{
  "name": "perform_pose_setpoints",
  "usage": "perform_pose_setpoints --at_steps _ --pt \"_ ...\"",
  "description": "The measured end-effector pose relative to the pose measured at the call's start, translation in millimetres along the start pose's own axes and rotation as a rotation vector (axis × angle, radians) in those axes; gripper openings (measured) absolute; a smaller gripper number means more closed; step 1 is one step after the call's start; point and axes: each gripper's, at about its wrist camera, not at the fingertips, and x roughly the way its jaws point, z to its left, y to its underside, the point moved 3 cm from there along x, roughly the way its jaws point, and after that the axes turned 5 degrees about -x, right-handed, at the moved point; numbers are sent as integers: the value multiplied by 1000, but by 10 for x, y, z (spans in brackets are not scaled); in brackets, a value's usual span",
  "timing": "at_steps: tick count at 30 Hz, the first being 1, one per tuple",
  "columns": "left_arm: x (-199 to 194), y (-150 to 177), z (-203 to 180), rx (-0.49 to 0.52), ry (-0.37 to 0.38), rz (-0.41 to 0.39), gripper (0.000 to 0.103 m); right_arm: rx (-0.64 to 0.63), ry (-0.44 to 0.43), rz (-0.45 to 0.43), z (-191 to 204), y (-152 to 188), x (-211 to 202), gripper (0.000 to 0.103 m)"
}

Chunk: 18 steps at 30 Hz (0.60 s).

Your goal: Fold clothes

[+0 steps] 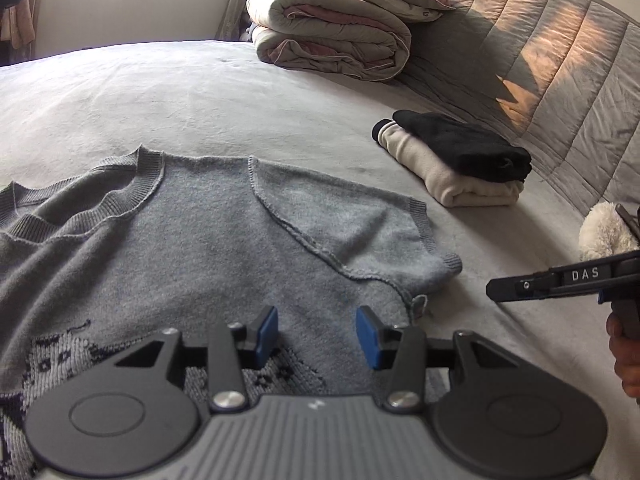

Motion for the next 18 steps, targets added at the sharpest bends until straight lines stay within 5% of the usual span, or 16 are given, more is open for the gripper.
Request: perform_pose_setpoints --at_steps 2,10,18 --pt "-74 13 -21 -10 9 8 44 0 -32 3 92 82 -77 41" --pt "-450 170 118 -76 -19 11 43 -5 -140 56 519 439 -34 40" --pt "-1110 525 713 -168 -176 -27 44 10 -168 67 723 556 16 34"
